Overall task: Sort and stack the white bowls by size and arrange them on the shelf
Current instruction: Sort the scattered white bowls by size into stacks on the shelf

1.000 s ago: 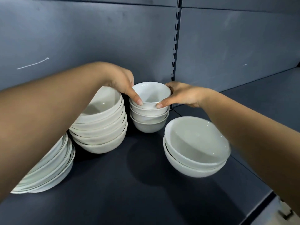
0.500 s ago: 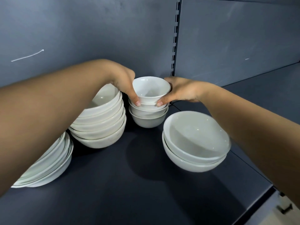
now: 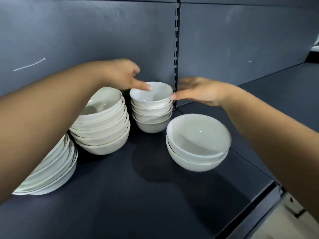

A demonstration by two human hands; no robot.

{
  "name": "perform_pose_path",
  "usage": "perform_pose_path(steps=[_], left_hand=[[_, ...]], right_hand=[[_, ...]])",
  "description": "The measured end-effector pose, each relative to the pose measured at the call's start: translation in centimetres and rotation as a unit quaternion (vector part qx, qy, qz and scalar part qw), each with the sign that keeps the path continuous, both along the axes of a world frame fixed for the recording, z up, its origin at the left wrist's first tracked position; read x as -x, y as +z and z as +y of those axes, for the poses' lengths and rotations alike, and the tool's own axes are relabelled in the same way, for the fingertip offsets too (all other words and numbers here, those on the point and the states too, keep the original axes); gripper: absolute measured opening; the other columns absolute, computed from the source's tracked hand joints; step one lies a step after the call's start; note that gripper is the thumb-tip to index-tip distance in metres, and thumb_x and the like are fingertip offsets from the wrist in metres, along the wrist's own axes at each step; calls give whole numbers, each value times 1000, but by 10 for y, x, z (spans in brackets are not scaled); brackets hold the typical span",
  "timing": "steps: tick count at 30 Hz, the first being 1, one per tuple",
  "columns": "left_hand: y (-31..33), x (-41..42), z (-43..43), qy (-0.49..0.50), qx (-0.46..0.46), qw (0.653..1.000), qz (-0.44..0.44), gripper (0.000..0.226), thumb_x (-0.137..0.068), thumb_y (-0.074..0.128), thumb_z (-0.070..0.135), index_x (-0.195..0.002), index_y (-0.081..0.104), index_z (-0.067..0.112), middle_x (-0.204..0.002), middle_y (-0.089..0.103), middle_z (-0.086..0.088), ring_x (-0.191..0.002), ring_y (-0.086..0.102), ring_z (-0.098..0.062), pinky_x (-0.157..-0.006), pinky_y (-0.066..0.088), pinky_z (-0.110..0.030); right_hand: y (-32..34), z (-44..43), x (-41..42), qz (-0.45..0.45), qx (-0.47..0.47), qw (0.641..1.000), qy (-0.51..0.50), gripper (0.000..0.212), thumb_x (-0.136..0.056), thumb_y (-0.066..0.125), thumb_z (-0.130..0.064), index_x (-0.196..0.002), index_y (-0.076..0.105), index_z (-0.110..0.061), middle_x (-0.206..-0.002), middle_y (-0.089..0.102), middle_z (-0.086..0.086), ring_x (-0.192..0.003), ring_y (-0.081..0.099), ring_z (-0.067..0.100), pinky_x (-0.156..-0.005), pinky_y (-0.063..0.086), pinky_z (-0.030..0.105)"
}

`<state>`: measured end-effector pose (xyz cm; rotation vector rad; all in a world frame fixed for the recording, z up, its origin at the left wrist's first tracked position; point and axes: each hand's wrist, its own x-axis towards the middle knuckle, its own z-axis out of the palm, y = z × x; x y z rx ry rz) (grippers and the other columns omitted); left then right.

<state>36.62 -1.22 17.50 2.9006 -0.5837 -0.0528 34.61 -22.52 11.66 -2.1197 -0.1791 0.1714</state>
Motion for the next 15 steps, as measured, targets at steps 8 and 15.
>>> perform_pose_path(steps=[8,15], left_hand=[[-78,119,-12,-115,341,932,47,85,-50,71,64,-123,46,28,-112,45,24,-115,46,1,-100,36,-21],[-141,120,-33,-104,465,867,145,77,-63,82,36,-130,45,25,-128,54,14,-115,50,6,-92,44,-13]], right_hand=[[-53,-31,99,-80,-122,985,-93,83,-62,63,-54,-134,45,-17,-132,53,-5,-117,53,9,-103,38,28],[-92,-28,134,-98,-246,963,-41,66,-66,67,-34,-123,44,-11,-109,60,-2,-101,58,8,-81,45,18]])
